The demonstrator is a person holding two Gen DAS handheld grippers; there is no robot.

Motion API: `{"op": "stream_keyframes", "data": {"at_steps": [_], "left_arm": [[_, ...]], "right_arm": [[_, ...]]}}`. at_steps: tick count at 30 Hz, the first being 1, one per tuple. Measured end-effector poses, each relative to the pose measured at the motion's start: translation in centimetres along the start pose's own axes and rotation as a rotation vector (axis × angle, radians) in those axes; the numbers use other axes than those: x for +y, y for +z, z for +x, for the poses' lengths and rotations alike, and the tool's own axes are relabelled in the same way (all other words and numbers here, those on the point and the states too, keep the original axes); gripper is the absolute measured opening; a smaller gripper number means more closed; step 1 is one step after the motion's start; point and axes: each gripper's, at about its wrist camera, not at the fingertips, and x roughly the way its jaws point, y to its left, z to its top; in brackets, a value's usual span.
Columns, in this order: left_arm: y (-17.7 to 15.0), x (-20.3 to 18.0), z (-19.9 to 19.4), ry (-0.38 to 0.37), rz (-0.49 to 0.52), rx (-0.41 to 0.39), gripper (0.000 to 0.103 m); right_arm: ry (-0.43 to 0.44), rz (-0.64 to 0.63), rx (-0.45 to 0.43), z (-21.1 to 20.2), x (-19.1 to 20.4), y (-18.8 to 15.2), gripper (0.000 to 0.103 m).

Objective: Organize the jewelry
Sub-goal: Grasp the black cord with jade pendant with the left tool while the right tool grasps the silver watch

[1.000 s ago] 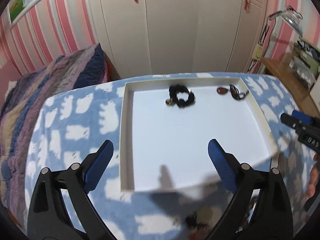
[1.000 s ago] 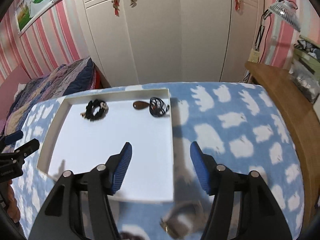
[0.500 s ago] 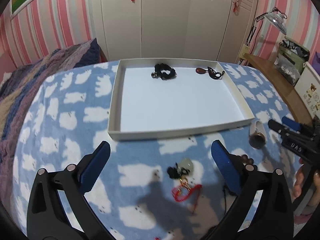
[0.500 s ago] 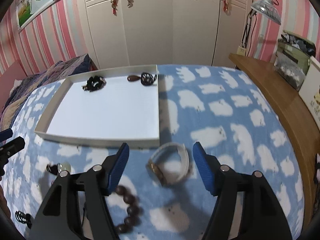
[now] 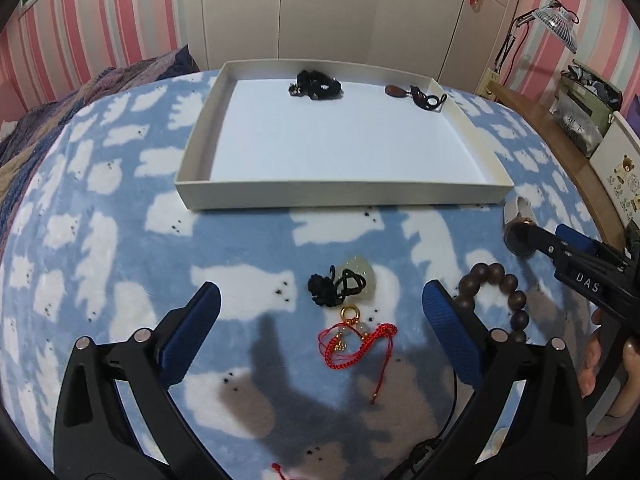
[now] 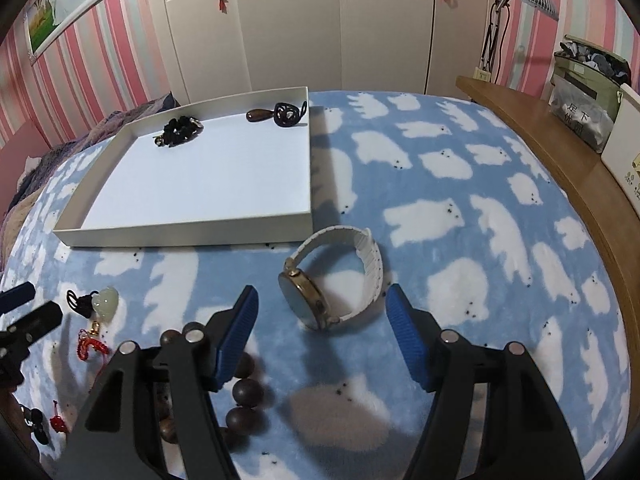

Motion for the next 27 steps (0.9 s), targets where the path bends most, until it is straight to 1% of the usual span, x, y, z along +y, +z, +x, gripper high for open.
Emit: {"op": "stream_keyframes", "data": {"at_steps": [3,5,7,12,17,19,21,24,25,27], "left_arm": [[-0.1,-0.1,0.6,0.013,0.002,-0.007,0.098],[-0.2,0.1,1.1,0.015,-0.001,-0.007,0.093],[-0.3,0.3,1.6,0.01,-0.004,0.001,0.084],[-0.5,0.7,2.5,0.016,-0.017,0.013,0.08],[-0.6,0.4,3.1,0.013,0.003,0.02,0.071],[-0.7,0.2,3.4,0.005,0.012,0.03,0.063],[-0.7,0.0,3.7,-0.002,0.019,0.039,0.058],[-0.6,0.0,4.0,-0.01,0.016,0.04,0.053],[-0.6,0.0,4.0,-0.015,0.014,0.039,0.05],[-0.6,0.1,4.0,-0.029,0.008,0.038,0.047]], "right_arm": [[-0.008,-0.005,0.005,0.5,0.0,-0.1,0.067],[-0.009,-0.002,0.007,0.7,-0.1,-0.3,0.067],[-0.018,-0.001,0.003,0.9,-0.2,-0.4,0.067],[-0.029,-0.001,0.012,1.6,-0.3,-0.6,0.067],[-0.031,-0.006,0.01,2.0,-0.1,-0.8,0.067],[-0.032,-0.008,0.009,2.1,-0.1,-0.8,0.067],[-0.035,-0.011,0.004,2.1,0.0,-0.8,0.067],[-0.038,-0.017,0.0,2.1,0.1,-0.8,0.067],[-0.037,-0.019,0.002,2.2,0.2,-0.8,0.067],[-0.034,-0.02,0.006,2.4,0.2,-0.8,0.067]]}}
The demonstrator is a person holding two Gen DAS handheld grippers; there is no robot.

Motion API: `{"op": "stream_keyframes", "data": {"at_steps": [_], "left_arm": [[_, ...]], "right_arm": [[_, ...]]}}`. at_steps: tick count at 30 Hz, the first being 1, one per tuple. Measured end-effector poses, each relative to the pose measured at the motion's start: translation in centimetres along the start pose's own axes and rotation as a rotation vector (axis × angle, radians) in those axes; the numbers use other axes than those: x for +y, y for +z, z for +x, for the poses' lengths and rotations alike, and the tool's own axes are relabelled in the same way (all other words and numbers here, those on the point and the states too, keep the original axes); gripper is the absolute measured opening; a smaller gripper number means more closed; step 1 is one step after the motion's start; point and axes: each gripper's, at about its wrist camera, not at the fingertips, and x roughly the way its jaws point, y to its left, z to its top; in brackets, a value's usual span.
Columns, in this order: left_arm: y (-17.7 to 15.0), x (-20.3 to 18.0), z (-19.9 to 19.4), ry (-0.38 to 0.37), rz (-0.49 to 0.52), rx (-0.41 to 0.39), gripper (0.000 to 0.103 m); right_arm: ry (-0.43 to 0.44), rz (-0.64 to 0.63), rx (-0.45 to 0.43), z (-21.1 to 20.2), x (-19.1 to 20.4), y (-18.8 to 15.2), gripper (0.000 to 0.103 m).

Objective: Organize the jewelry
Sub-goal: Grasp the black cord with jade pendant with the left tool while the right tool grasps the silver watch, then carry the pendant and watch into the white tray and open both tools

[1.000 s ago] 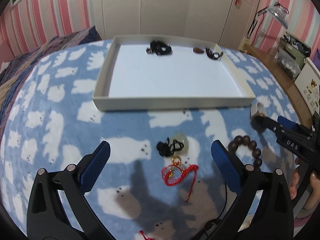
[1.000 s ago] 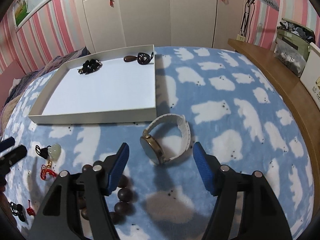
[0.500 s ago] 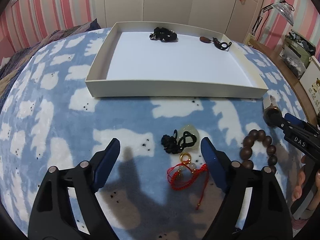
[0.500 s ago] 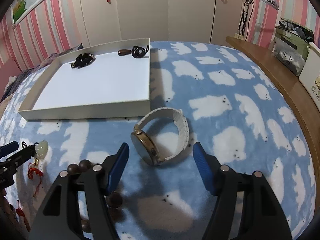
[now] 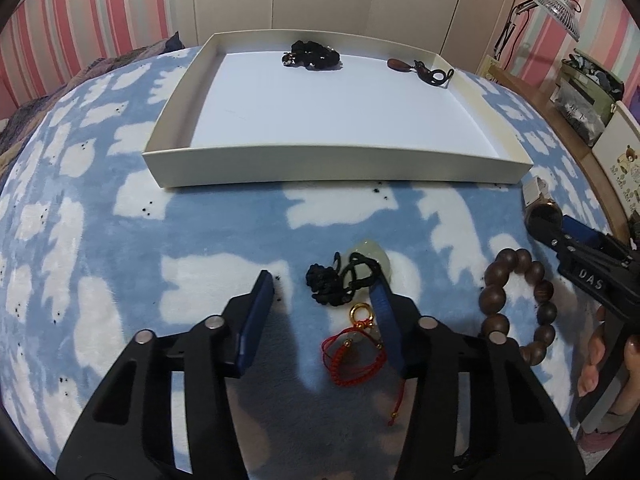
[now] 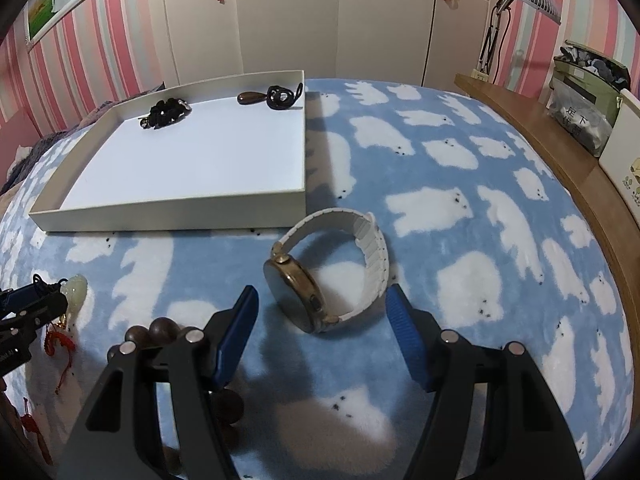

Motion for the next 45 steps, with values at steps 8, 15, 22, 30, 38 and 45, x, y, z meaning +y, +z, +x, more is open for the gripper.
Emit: {"op": "stream_keyframes", "data": {"at_steps": [8,15,22,30,38,45], "left_arm": [[-0.1,0.0,0.0,-0.044,-0.017,0.001,0.034],[-0.2,0.0,0.0,-0.054,-0.021,0.002,0.03],[-0.2,0.0,0.0,-0.058,-0.025,0.003,0.029],[-0.1,0.4,-0.1,-0.051,-0.037,0.005,0.017],[0.0,0.6,-0.6,-0.061,-0.064,-0.006,0.016],[0.9,0.1,-3.0,-0.071,-0.06,-0.046,0.014]], "right_arm": [[-0.01,-0.001,-0.004,0.1,0.0,0.0,0.06],[-0.019,-0.032,0.0,-0.1,0.4,0.1,0.041],[0.012,-0.034,0.011,0.0,0.5,0.2,0.032],[0.041,-0.043,0.014,0.2,1.0,0.4,0.02],[0.046,-0.028,-0.002,-0.4,0.7,0.6,0.018],[0.056,-0.004,-0.044,-2.2,0.3,1.9,0.016]]}}
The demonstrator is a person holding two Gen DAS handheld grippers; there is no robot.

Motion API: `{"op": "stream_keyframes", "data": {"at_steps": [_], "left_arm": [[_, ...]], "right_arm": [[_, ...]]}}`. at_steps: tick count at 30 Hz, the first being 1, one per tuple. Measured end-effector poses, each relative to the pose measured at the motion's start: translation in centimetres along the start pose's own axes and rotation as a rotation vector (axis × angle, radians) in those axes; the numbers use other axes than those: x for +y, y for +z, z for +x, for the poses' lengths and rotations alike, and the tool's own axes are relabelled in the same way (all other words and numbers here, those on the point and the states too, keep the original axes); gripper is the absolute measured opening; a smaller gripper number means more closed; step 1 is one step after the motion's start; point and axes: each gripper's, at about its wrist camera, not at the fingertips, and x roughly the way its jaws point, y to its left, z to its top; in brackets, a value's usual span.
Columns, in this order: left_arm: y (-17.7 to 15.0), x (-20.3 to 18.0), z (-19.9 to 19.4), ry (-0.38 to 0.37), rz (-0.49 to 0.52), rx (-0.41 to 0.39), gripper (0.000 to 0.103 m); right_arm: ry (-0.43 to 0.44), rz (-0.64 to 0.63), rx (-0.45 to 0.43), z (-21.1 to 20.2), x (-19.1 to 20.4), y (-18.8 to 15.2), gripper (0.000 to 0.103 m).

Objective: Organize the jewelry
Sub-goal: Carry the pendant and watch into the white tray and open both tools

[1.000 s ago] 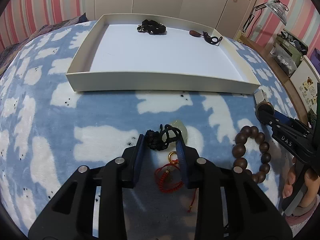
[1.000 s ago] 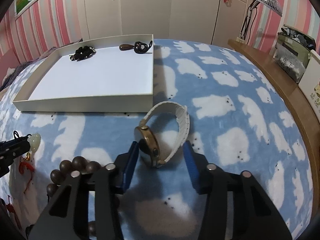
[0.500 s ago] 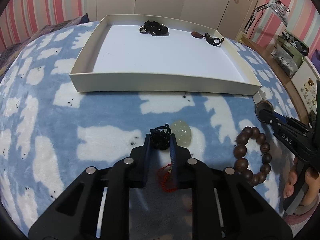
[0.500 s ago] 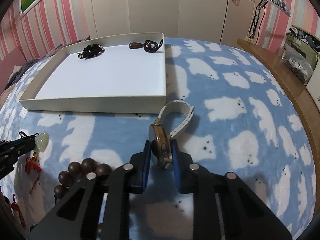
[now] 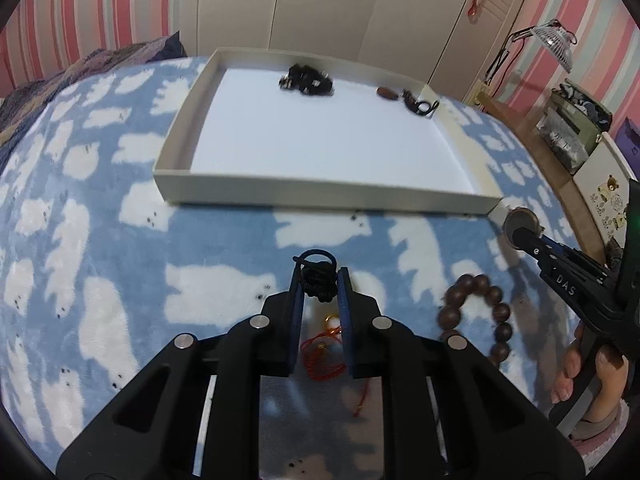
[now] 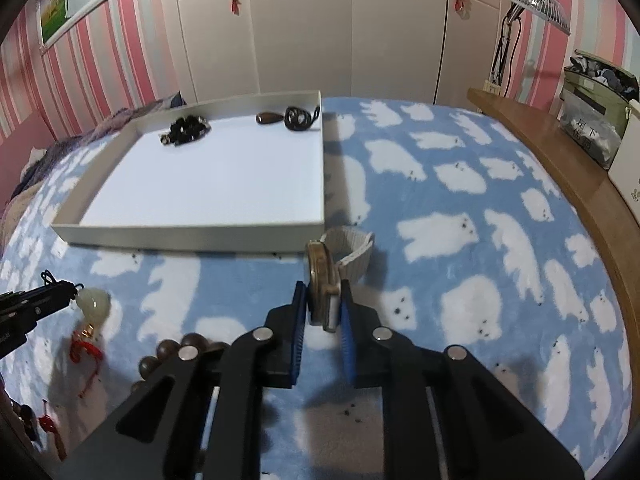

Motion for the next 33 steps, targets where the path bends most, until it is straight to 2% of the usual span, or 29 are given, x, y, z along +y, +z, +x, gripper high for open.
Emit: {"op": "stream_keyframes", "data": {"at_steps": [6,9,17,24,33], "left_arm": [[2.1,-1.0,-1.5,0.019,0.037,-0.034,0.013],[3.3,-1.2,-1.7,0.024,0.04,-0.037,0.013],[7.1,-0.9,-1.4,0.036,0.029,-0.028,0.013],[11.4,0.0,0.0,0.096,0.044,-0.041,0.013],[16.2,3.1,4.7,0.167,0.043,-0.042,0.013]], "right_arm": [[0.008,0.008,-0.032,-1.1,0.8,2.0,0.015],[0.047,0.011,-0.031,-1.2,1.4,3.0,0.015],[0.042,-0.05,-0.053,-0.6,5.3,6.4,0.014],[0.04,-0.089,-0.072,0.4,8.1,10.0,0.014],[-0.052,-0.157,-0.061,5.1,10.8,14.2,0.014]]}}
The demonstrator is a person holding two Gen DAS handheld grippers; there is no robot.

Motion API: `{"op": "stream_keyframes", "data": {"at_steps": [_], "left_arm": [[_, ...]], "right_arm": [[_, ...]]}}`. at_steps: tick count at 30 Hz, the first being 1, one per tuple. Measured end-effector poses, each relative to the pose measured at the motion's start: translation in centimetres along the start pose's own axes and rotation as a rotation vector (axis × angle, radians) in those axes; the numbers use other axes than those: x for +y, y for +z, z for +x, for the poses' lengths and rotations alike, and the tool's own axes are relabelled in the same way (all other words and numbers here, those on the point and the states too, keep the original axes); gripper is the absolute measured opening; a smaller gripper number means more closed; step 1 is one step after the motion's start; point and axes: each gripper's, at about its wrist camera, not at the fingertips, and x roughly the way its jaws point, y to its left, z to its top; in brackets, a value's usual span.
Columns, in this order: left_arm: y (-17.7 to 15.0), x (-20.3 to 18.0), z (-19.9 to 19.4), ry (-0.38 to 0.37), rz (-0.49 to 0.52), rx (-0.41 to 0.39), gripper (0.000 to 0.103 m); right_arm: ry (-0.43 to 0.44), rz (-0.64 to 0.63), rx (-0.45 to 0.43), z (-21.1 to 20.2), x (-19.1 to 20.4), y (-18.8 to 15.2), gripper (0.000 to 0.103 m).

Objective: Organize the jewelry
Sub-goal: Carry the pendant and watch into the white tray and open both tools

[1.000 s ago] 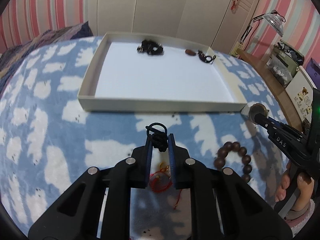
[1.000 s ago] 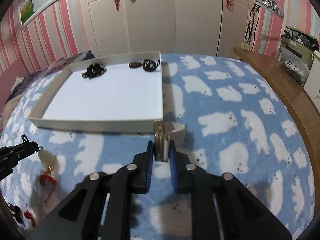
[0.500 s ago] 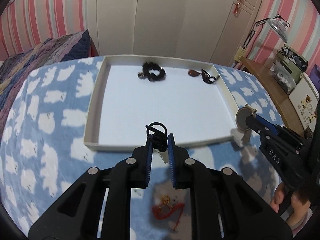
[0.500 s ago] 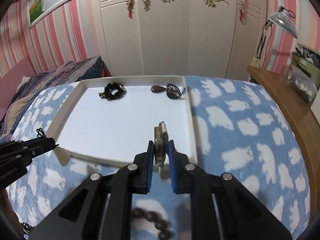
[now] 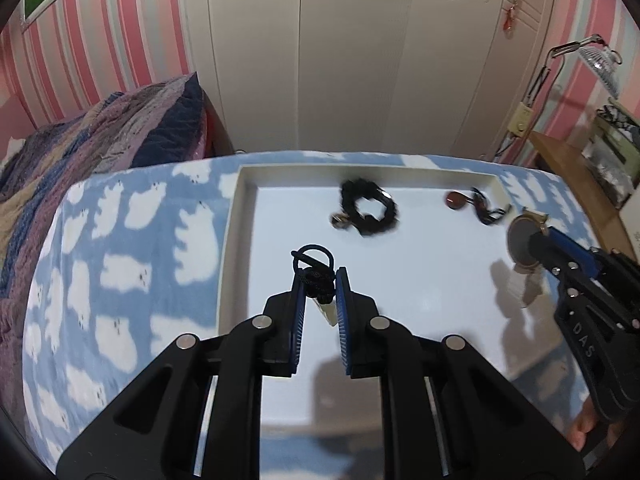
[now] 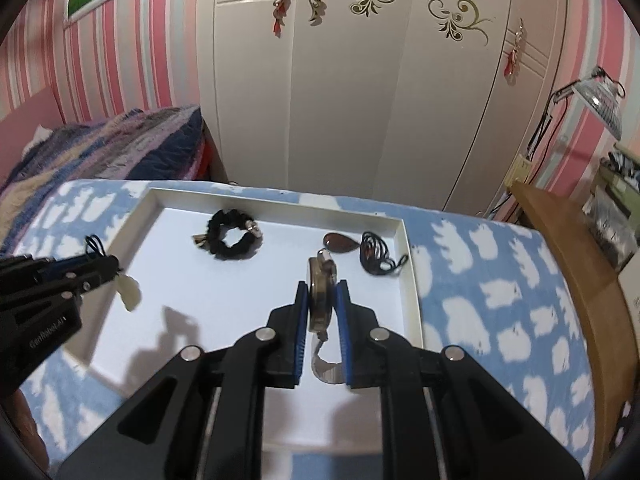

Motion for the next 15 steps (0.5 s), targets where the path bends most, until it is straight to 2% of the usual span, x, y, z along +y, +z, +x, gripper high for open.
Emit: {"op": "stream_keyframes", "data": {"at_steps": [8,15], "left_arm": [[2.0,1.5,5.3,0.061,-0.008,0.029,0.013],[3.9,1.7,8.1,0.1,0.019,0.041,0.013]], "right_arm": [[-0.047,0.011,0.045,5.6,1.2,2.0,0.014],[0.02,0.093,0.104,10.3,1.8,3.3,0.012]]}}
